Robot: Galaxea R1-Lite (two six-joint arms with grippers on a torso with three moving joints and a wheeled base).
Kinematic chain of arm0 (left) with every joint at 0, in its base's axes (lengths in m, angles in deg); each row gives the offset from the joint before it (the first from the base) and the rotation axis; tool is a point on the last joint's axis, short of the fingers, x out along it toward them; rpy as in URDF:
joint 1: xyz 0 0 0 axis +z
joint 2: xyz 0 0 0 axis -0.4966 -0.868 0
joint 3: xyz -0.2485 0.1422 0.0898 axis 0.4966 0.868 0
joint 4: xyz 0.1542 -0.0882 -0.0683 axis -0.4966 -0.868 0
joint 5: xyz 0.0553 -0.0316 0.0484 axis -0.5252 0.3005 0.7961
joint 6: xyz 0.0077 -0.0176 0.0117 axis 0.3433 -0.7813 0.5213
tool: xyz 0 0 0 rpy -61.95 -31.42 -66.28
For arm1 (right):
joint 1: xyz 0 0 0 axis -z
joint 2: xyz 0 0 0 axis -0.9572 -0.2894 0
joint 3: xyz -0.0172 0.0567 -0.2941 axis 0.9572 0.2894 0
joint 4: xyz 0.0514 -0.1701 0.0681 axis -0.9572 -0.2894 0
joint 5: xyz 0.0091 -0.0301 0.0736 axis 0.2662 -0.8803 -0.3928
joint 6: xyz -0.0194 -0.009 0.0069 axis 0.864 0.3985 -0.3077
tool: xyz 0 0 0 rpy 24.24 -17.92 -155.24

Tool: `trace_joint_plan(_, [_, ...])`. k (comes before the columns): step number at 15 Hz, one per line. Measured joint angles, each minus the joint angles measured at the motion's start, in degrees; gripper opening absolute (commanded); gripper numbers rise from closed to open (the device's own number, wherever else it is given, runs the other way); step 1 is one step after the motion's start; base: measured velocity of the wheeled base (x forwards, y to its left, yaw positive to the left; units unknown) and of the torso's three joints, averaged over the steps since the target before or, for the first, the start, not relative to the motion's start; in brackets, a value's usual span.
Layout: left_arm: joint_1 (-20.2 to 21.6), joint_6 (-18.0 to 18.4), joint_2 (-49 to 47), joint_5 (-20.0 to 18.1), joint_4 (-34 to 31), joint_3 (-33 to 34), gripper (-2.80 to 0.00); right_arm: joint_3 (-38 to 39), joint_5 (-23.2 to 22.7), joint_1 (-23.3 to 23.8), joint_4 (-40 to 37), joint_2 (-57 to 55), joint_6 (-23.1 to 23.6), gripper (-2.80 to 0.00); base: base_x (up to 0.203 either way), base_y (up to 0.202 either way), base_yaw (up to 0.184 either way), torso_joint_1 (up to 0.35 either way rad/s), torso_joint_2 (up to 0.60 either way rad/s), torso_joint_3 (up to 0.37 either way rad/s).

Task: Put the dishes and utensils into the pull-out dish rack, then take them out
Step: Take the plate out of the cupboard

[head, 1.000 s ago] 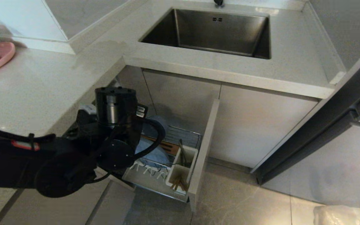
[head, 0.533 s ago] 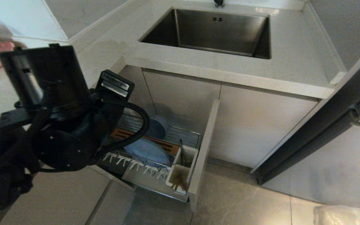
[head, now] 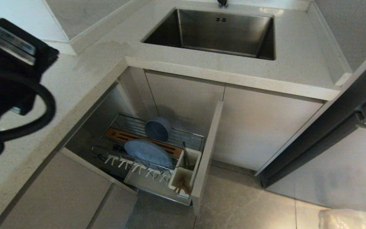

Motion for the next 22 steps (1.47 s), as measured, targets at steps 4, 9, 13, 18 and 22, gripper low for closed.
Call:
trace_joint_plan(4, [12.33, 17.23, 11.56, -9.01, -0.55, -0.07, -2.8, 0.0, 0.01, 0.0, 0.0, 0.0, 0.0, -2.8, 0.0, 0.0, 0.0, 0.0, 0.0, 0.0])
trace_joint_plan(9, [33.06, 24.69, 25.11, -29.29, -11.9, 1.12, -2.8, 0.0, 0.02, 0.0, -0.01, 0.0, 0.0, -2.8, 0.0, 0.0, 0.0, 0.0, 0.0, 0.0])
trace_joint_plan(13, [42.65, 25.1, 38.07, -43.36, -24.38, 6.19, -2.8, 0.0, 0.02, 0.0, 0.0, 0.0, 0.0, -2.8, 0.0, 0.0, 0.0, 0.0, 0.0, 0.0])
trace_joint_plan(18, [45.61, 26.81, 51.1, -48.45, -33.56, 16.44, -2.8, 0.0, 0.02, 0.0, 0.0, 0.0, 0.0, -2.8, 0.0, 0.0, 0.0, 0.0, 0.0, 0.0])
trace_joint_plan(22, [45.14, 31.1, 57.27, -49.47, -30.67, 26.4, -2.8, 0.0, 0.02, 0.0, 0.0, 0.0, 0.0, -2.8, 0.0, 0.0, 0.0, 0.0, 0.0, 0.0])
